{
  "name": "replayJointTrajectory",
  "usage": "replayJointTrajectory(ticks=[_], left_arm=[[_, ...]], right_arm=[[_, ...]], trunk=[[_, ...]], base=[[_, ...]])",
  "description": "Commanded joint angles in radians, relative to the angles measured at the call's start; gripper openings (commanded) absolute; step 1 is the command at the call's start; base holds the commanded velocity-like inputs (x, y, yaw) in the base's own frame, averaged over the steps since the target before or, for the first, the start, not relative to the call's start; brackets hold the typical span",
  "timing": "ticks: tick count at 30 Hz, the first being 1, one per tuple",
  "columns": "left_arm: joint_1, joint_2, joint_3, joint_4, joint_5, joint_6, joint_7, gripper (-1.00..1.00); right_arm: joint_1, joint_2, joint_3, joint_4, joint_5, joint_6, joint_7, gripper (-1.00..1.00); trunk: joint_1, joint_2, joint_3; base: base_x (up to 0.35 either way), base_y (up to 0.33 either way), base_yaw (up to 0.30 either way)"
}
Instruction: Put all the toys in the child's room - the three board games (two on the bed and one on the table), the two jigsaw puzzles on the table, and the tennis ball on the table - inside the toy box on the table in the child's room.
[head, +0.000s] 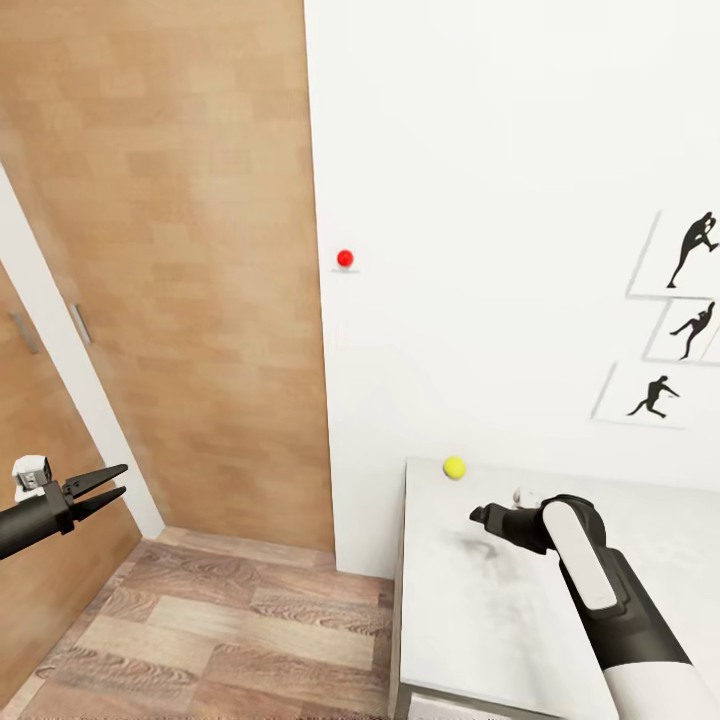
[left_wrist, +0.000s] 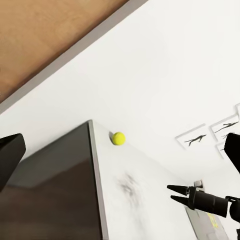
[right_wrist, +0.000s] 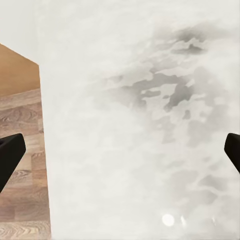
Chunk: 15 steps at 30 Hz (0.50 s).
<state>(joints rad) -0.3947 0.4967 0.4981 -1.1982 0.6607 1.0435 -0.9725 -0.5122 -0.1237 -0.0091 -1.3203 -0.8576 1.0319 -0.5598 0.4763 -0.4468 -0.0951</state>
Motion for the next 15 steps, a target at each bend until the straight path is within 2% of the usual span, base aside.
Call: replayJointTrajectory(ticks=[1,5,10,15], left_arm=[[-0.001,0.0,0.001,0.0,-0.003,0.004,-0.005,1.0],[-0.001,0.0,0.001,0.0,-0.002,0.004,-0.005,1.0],[-0.001,0.0,0.001,0.0,-0.002,0.004,-0.005,1.0],[-0.001,0.0,0.001,0.0,-0.002,0.004,-0.006,1.0]], right_arm=[[-0.001,0.0,0.0,0.0,-0.011,0.002,-0.01,1.0],[-0.009,0.0,-0.004,0.003,-0.011,0.002,-0.009,1.0],[-0.013,-0.001,-0.031,0.008,-0.011,0.006,-0.009,1.0],[-0.014,-0.001,-0.051,0.01,-0.011,0.007,-0.005,1.0]], trunk=[[0.001,-0.002,-0.004],[0.001,-0.002,-0.01],[0.001,-0.002,-0.019],[0.001,-0.002,-0.026]], base=[[0.0,0.0,0.0],[0.055,0.026,0.0],[0.192,0.084,0.0],[0.084,0.027,0.0]])
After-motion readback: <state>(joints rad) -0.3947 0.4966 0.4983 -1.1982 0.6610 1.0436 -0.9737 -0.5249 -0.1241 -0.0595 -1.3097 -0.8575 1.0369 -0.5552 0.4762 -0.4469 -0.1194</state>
